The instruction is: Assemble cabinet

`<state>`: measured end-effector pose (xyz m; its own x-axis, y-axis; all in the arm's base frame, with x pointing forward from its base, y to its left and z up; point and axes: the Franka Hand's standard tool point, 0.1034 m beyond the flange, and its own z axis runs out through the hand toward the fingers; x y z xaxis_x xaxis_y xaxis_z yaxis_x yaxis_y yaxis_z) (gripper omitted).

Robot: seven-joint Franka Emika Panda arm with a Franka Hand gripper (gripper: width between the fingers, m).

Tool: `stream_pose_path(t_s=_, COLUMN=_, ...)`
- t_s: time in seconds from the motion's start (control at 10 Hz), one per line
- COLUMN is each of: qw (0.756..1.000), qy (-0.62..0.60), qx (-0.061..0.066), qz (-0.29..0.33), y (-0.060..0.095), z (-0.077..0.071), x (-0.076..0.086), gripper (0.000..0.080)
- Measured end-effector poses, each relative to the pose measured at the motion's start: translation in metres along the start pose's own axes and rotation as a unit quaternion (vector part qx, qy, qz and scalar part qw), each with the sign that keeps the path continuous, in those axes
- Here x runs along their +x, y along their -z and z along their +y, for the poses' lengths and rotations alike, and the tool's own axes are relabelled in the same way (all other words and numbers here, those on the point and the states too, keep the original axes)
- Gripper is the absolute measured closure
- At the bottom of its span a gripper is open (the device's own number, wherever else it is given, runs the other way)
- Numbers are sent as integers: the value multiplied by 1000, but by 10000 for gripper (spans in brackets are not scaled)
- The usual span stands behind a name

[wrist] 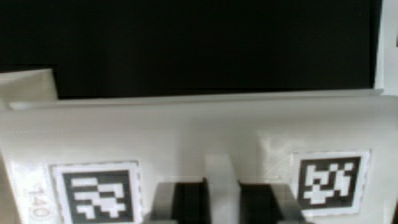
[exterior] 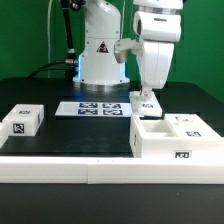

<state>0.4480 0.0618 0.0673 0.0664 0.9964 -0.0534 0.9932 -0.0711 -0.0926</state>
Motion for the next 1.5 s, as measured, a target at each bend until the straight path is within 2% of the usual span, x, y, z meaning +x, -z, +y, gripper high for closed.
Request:
stream_pose_path(t_s=0.6, qw=1000, qy=-1, qx=0, qz=2, y=-2, z=5, x=2, gripper=731)
stream_pose_path(t_s=1.0, qw=1000, qy=-1, qx=9, qz=0, y=-5, z=5, x=2, gripper=731)
stream_pose_path(t_s=1.5, qw=1000, qy=0, qx=7, qz=0, y=-5, z=5, x=1, gripper=731)
